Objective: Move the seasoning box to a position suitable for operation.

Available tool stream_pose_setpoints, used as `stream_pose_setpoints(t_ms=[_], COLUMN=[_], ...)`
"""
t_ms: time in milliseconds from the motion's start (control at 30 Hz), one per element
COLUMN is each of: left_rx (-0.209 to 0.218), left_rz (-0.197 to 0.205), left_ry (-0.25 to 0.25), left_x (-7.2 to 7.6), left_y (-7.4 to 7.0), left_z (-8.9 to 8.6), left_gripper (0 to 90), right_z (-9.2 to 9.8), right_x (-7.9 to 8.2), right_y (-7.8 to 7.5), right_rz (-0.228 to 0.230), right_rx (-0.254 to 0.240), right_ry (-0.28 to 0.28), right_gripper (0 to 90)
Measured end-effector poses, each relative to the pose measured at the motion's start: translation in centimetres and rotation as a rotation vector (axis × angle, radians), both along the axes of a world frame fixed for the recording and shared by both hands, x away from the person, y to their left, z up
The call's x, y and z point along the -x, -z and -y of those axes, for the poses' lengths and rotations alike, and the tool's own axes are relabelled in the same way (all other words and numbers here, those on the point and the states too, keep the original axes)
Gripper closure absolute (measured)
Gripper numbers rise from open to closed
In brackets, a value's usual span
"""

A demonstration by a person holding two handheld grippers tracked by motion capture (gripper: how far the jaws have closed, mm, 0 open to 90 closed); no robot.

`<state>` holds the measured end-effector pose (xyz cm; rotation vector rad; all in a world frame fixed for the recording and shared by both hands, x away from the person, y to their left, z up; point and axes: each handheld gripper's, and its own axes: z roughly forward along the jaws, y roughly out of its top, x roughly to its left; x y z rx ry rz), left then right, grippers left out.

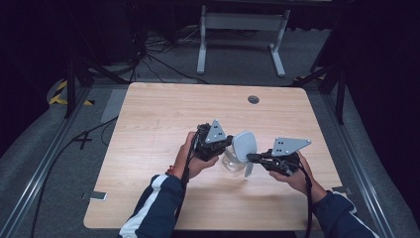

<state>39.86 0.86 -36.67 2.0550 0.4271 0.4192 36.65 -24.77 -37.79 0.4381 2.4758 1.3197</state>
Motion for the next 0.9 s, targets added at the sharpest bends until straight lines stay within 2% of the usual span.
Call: stream_pose_setpoints(t_ms=[533,900], left_rx=[-0.012,-0.002], left_rz=[0.020,0.019], left_ry=[0.040,0.065], left_x=[1.0,1.5], left_y=[-0.8,-1.0], left_z=[0.8,1.5], left_gripper=[85.9,85.9], right_z=[0.2,0.6], right_x=[0.1,0.2], right_y=[0.2,0.3], right_rz=[-0.007,-0.006], right_rx=[0.012,0.022], right_ry=[0.004,0.013], right_gripper=[90.0,90.0])
